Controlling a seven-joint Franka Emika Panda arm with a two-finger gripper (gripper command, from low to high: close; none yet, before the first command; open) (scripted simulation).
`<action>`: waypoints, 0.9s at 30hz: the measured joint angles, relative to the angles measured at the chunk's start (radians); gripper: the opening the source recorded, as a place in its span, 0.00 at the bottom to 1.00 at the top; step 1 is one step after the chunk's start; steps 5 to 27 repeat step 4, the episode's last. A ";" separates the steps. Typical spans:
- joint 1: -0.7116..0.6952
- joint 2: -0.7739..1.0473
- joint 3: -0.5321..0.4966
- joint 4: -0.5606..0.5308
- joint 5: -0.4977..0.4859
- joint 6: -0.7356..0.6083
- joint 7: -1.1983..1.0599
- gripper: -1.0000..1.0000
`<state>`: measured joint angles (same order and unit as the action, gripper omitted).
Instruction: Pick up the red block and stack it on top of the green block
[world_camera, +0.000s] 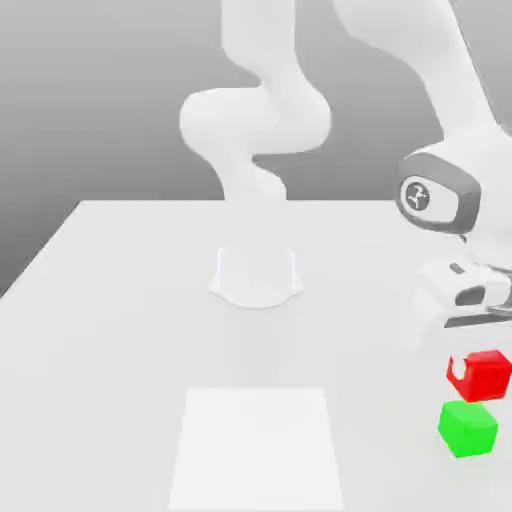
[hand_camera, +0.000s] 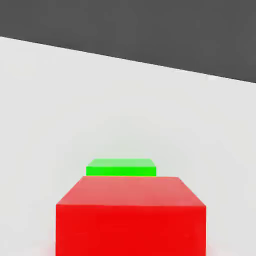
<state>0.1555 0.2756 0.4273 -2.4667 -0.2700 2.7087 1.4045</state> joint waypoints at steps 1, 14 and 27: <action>0.011 0.025 -0.015 0.002 -0.028 0.019 0.020 1.00; 0.011 0.025 -0.015 0.002 -0.028 0.019 0.020 1.00; 0.011 0.025 -0.015 0.002 -0.028 0.019 0.020 1.00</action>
